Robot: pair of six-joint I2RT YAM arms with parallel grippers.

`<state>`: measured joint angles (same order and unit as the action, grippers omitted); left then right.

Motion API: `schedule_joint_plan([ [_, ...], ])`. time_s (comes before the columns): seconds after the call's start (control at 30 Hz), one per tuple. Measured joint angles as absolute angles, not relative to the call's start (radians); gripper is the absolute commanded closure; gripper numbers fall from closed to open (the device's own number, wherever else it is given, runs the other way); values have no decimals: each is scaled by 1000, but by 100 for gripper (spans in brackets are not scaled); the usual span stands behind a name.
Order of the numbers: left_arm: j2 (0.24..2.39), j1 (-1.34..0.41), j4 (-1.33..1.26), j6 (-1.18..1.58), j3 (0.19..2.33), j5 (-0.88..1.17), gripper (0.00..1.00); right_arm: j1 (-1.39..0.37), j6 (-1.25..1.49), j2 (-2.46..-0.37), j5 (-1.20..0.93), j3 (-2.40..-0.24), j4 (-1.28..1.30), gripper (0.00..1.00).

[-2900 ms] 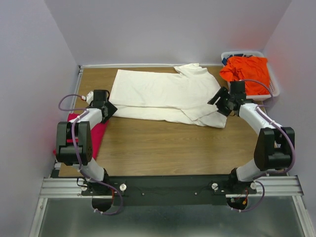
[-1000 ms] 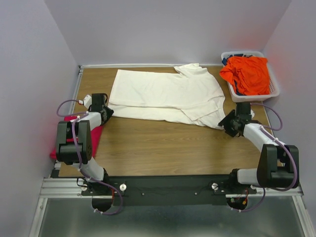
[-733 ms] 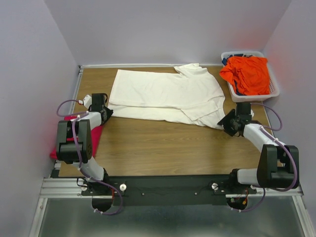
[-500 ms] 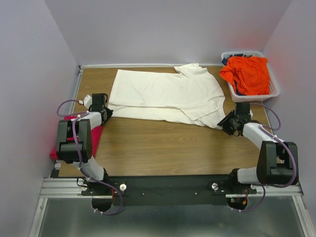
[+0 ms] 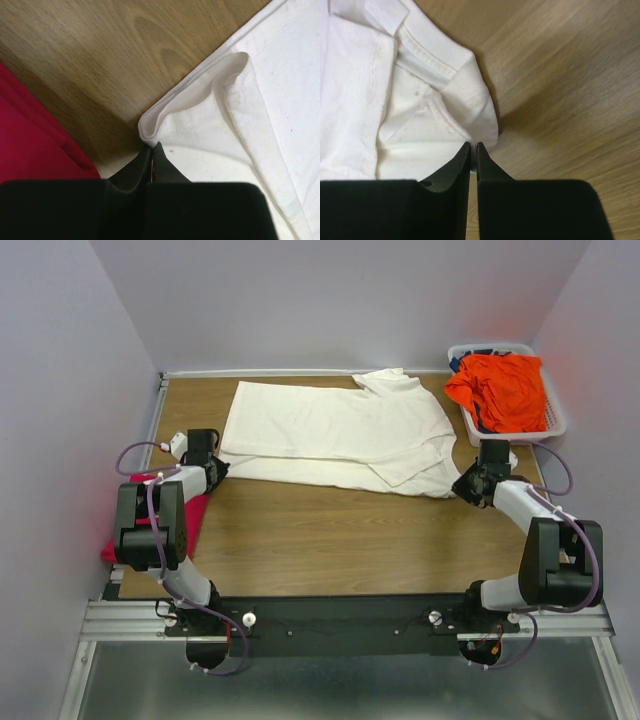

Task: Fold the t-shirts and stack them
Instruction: Fold the tshirt

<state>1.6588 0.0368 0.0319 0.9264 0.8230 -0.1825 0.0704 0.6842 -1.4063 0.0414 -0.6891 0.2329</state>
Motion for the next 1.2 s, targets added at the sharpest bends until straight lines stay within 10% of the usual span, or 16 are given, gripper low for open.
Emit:
schedule_joint_plan([
  [0.83,1406,1,167,925,642,-196,100,184,612,-1225,91,-715,422,82],
  [1.0,1339,1,176,915,615,-195,54,190,620,-1170,93,-702,453,57],
  [1.2,1255,1,183,868,617,-187,46,191,619,-1152,24,-715,474,54],
])
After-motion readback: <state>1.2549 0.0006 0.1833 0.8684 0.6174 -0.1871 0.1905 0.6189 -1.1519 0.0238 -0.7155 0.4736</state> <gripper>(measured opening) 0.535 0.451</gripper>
